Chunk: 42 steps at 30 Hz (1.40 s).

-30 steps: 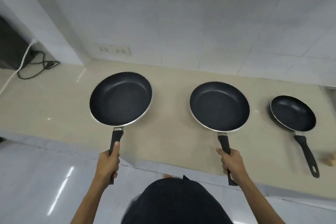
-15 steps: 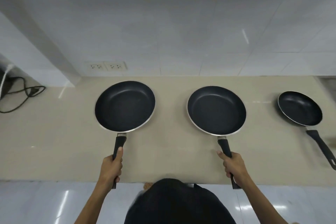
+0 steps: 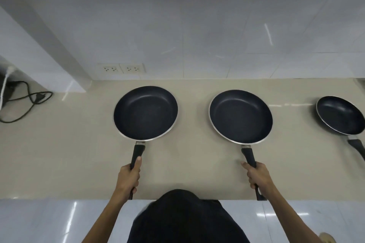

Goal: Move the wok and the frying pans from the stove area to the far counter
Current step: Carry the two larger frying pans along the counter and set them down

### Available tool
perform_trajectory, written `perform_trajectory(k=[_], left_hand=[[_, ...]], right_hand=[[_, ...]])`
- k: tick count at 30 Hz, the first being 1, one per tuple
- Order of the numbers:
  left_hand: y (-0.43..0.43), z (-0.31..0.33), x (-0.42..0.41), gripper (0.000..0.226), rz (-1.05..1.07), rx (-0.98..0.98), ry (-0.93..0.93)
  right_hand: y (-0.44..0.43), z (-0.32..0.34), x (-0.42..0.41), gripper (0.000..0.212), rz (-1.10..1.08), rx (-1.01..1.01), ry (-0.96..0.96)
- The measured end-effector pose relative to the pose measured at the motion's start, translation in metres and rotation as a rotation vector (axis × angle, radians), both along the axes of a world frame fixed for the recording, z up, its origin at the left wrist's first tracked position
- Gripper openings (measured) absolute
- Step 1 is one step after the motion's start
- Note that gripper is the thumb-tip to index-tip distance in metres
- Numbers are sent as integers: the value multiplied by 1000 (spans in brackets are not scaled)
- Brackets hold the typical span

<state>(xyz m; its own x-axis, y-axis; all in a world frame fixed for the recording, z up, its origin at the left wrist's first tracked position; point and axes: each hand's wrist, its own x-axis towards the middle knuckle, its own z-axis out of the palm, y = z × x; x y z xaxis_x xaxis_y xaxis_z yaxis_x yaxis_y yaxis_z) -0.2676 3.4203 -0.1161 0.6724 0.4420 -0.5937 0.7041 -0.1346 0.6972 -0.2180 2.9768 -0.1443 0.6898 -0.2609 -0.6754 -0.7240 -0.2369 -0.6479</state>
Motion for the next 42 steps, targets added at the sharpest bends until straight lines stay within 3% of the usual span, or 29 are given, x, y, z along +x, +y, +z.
perform_trajectory(k=[26,42], left_hand=[[43,-27,24,47,-34,-27,-10],[40,-38,29,47,5,-76,18]], right_hand=[[14,-5,13,32,3,-6,118],[27,4,9,53,38,-157,46]])
